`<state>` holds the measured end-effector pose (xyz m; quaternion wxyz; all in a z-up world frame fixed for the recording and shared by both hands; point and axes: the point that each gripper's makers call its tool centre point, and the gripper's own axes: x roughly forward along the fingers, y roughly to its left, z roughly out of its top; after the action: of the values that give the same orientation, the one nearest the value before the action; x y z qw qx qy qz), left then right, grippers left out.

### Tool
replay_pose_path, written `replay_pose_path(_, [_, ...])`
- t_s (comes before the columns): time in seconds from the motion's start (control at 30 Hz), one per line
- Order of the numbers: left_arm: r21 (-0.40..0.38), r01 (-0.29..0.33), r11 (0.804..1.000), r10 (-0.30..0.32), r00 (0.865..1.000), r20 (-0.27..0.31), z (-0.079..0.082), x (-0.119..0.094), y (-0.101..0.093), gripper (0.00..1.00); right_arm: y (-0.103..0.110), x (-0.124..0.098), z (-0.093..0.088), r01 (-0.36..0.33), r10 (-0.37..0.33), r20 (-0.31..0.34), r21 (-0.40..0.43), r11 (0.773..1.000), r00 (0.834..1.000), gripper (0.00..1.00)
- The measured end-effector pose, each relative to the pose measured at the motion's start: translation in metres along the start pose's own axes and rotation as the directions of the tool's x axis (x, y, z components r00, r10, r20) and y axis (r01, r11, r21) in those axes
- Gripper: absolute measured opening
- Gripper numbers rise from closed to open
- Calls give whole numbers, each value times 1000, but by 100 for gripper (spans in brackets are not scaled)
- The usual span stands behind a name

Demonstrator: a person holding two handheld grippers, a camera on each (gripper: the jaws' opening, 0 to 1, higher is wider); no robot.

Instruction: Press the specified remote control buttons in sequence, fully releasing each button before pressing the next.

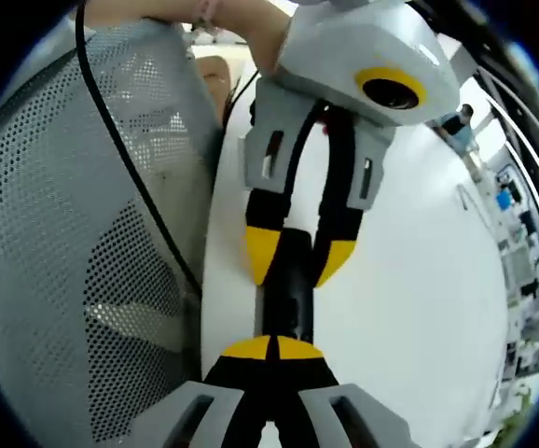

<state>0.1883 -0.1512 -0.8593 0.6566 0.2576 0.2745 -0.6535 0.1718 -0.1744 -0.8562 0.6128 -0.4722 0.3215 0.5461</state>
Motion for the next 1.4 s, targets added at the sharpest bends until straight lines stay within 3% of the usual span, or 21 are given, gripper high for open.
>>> replay_pose_path(0.23, [2,0,1000,0,1000,-3,0,0,0,24,2,1,1,40,-40,7,-36,999,999,0])
replay_pose_path(0.37, [1,-1,1000,1,1000,-2,0,0,0,24,2,2,1,71,-72,-11,-112,991,997,0])
replay_pose_path(0.53, [2,-2,1000,2,1000,-1,0,0,0,24,0,1,5,31,-33,65,35,999,997,0])
replay_pose_path(0.63, [2,-2,1000,2,1000,2,0,0,1,24,0,2,4,40,-43,77,44,998,996,0])
replay_pose_path(0.67, [1,-2,1000,2,1000,2,0,0,1,24,0,2,4,60,-59,70,-10,998,996,0])
replay_pose_path(0.7, [1,-3,1000,3,1000,3,0,0,1,24,2,2,4,68,-68,68,-6,998,995,0])
replay_pose_path(0.83, [-1,-4,1000,4,1000,5,0,0,1,24,-1,2,4,66,-74,92,87,994,993,0])
replay_pose_path(1.1, [-2,-5,1000,5,1000,27,0,0,1,24,-5,-2,2,13,-54,127,305,952,990,0])
replay_pose_path(1.27, [-1,-2,1000,2,999,34,0,0,1,24,-18,-9,3,36,-88,142,335,942,986,0])
replay_pose_path(1.4, [-2,-2,1000,2,999,35,1,0,1,24,-17,-3,4,-4,-38,127,314,949,991,0])
